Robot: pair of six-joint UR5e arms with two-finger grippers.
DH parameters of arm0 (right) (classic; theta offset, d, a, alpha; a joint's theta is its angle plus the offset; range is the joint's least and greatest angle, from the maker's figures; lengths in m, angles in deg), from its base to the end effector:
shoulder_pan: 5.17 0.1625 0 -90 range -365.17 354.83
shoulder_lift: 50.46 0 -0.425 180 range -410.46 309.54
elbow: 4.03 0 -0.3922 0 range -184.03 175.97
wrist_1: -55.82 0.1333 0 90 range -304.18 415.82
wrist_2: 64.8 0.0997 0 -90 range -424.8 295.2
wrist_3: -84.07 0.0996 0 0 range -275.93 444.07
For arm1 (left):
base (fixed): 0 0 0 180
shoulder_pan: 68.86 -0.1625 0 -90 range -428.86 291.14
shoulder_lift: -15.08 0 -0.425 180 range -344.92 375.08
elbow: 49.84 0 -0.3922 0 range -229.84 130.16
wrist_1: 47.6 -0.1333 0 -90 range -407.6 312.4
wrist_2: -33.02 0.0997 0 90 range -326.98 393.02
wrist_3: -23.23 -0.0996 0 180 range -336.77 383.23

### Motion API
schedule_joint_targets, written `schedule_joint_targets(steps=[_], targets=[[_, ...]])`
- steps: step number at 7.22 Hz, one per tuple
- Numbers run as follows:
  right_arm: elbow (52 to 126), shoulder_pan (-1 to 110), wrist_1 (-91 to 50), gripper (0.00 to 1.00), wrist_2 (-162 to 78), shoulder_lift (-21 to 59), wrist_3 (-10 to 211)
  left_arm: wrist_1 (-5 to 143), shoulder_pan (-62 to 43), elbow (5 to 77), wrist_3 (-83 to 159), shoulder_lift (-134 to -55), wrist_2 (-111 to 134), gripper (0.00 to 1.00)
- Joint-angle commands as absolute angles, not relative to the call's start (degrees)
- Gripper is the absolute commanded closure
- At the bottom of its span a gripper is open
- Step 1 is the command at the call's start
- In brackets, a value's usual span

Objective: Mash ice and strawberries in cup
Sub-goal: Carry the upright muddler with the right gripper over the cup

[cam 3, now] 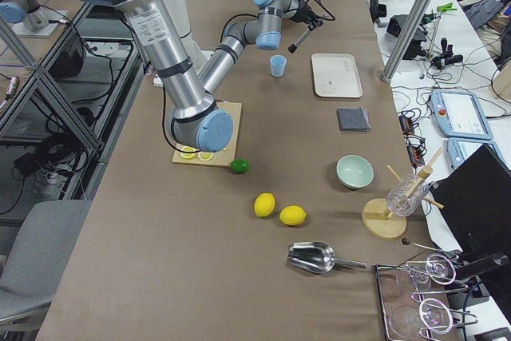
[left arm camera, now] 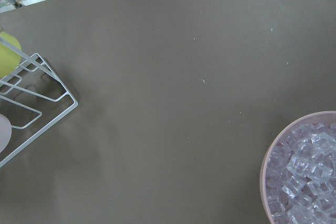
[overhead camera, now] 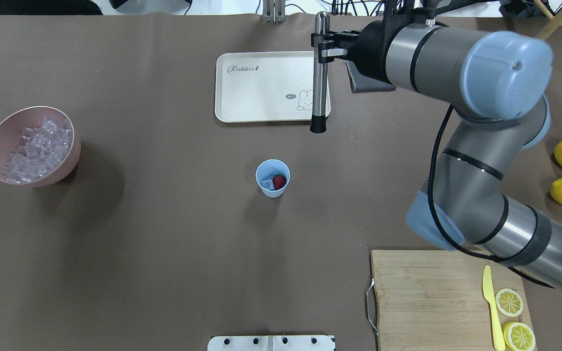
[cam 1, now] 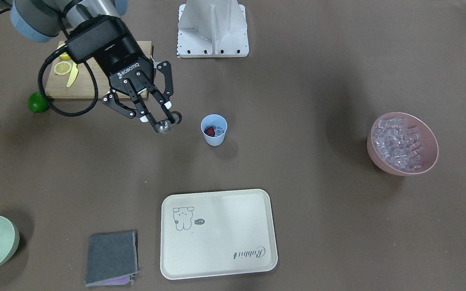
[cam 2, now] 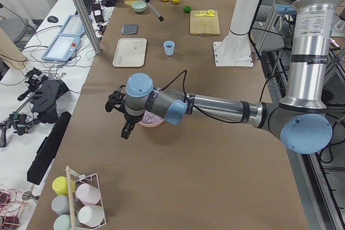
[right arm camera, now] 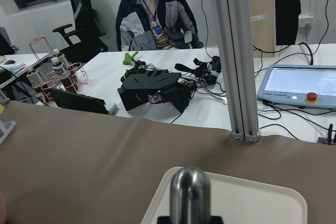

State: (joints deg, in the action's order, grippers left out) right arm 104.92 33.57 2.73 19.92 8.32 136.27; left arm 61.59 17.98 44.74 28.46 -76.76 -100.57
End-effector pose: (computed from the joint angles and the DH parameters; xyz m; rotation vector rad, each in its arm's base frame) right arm -0.3598 -0.4713 0.1302 0.9986 -1.1468 0.0831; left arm -0.0356 -0.5272 0.5654 0.3691 0.7766 0.1361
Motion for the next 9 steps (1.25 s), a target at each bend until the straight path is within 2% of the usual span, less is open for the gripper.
schedule_joint_targets(steps=[1,4,9], targets=[[104.2,26.8,3.9,1.0,8.6,6.0,136.0,61.8,18.0,42.5,28.5,-76.7,-100.5,0.03],[103.5,20.0,3.9,1.0,-3.2,5.3,135.8,62.0,18.0,39.7,28.3,-76.9,-100.5,0.03],[100.8,14.3,4.3,1.0,-12.5,5.8,135.8,62.0,18.0,39.8,28.3,-76.7,-100.5,0.03]])
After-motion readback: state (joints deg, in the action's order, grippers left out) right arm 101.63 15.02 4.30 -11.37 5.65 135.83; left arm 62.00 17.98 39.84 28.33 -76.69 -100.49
